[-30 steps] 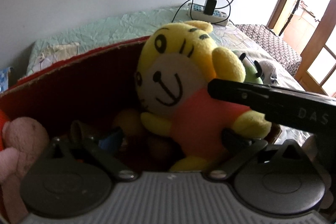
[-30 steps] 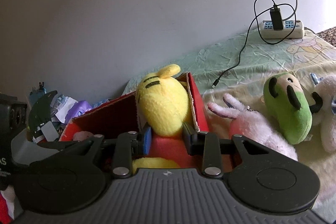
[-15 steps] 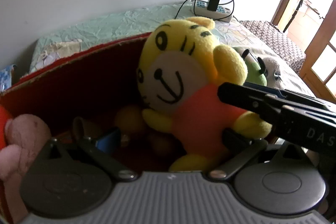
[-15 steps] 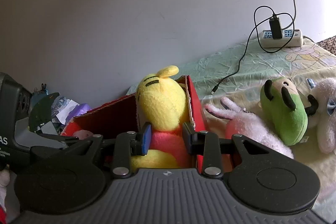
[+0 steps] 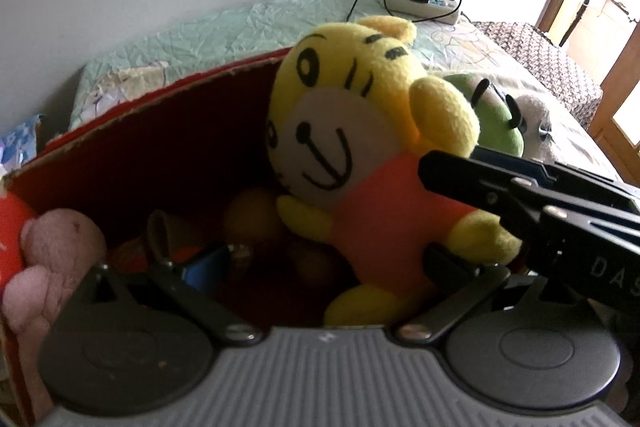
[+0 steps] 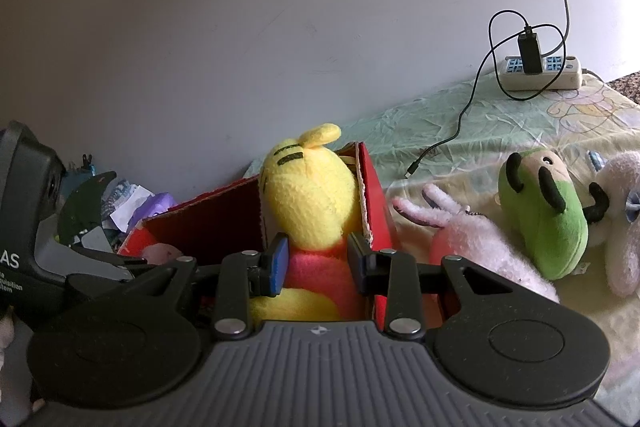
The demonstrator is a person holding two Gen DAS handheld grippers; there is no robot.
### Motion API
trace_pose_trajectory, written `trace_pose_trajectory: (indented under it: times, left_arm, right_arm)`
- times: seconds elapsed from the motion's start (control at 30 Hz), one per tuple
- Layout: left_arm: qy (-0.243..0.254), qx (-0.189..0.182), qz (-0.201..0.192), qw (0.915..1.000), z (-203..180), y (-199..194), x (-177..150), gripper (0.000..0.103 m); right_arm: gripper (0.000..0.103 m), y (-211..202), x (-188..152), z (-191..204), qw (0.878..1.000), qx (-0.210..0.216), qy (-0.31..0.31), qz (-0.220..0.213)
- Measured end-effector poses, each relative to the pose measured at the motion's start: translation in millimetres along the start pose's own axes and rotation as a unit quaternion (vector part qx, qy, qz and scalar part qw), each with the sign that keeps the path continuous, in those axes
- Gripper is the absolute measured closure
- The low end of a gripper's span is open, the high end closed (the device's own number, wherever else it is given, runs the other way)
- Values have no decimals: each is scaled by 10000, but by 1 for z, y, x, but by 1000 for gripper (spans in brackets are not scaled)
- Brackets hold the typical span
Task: Organize objects
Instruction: 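Hold the tiger plush down inside the red box with the right gripper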
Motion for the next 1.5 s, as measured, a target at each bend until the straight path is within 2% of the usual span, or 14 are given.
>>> trace_pose_trajectory:
  times: [0.13, 0.47, 0.77, 1.5]
  left_arm:
    - [135, 96, -3, 9999, -2, 0, 0, 0]
    - [109, 124, 81, 9998, -2, 1, -1, 0]
    - [-148, 100, 158, 9997, -1, 2, -4, 0]
    - [-603, -33, -83, 9981, 2, 3, -10, 0]
  right_arm:
    - [69, 0, -1, 1, 10000, -20, -74, -27]
    - [69, -1, 0, 0, 10000, 5, -36, -47]
    - [69, -1, 1, 0, 10000, 51, 4, -29]
    - [69, -2, 0, 2, 9998, 71, -185, 31]
Point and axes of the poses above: each gripper's, at about its wrist camera, not at the fingertips, and y roughly the way its jaws point, z to its left, x to its top, the point moved 8 cm from there along y, roughly the way its jaws point, and after that the axes turned 6 degrees about y, right-handed, at the moved point
